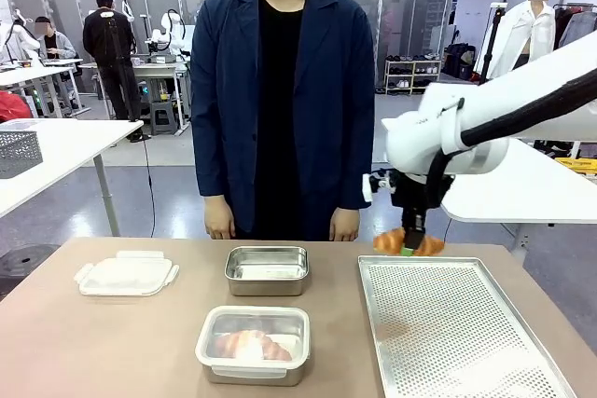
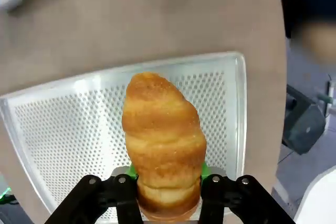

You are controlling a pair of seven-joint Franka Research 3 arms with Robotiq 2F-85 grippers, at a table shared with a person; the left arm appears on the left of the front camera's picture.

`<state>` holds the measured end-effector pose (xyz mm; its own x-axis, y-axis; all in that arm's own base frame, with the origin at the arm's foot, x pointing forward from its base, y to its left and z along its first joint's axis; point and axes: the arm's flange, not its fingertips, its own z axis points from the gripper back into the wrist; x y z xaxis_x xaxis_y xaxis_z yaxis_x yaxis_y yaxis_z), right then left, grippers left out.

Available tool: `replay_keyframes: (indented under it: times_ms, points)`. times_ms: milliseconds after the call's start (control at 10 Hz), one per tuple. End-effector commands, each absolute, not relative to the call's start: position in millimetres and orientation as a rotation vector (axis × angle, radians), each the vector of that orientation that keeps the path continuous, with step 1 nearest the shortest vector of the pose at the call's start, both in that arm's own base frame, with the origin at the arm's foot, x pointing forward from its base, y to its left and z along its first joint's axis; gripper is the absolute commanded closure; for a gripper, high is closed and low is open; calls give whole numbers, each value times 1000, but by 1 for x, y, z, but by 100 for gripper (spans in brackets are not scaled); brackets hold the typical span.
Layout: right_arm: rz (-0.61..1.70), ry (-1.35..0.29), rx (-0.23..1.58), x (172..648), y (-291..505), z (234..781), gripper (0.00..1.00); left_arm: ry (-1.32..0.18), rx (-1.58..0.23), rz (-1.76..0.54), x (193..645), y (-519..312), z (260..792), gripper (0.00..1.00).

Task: Place the bread into the airtight container.
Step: Pick up a Butter Roll and place it into an empty Airtight Container.

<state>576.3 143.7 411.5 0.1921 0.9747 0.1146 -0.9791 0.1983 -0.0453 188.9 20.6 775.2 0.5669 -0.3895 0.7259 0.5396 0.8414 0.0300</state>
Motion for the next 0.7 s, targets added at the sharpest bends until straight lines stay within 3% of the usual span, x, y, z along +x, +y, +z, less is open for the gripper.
replay_keyframes:
  times_ms: [0, 600]
  points:
    - [1360, -88, 38, 589, 190, 421, 61, -803, -205, -553, 190, 20, 776, 0]
    - [1444, -52, -11, 605, 332, 439, 61, -803, -205, -553, 190, 20, 776, 0]
